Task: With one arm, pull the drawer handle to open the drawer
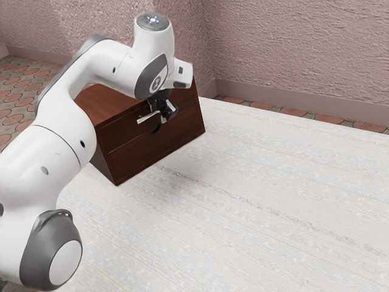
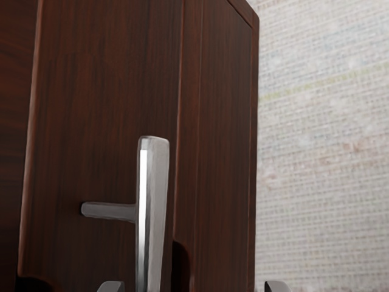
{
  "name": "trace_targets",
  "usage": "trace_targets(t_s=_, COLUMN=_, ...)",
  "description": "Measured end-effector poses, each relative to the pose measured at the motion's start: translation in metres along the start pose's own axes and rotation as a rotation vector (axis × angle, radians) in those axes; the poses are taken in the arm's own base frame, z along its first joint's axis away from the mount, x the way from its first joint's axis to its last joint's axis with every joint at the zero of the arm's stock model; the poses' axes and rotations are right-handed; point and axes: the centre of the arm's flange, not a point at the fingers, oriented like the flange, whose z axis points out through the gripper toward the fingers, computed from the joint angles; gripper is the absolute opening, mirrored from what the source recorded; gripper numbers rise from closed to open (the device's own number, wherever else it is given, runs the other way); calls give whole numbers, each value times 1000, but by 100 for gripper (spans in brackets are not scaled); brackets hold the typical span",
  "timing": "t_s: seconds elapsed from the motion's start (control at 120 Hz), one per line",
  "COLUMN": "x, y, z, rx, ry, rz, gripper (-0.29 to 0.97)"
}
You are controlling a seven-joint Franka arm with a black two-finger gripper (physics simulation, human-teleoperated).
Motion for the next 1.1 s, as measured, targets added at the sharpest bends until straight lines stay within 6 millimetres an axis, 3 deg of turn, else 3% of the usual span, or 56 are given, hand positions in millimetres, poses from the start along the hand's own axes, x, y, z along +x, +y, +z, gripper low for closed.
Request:
trace_targets(t_s=0.792, x=-6, y=2, z=-5, rx=-17, ry=-31, rz=-20, gripper=6)
trace_targets(t_s=1.1, x=-7, y=20, z=-27, rx=-44, ry=-25, rz=3, gripper=3)
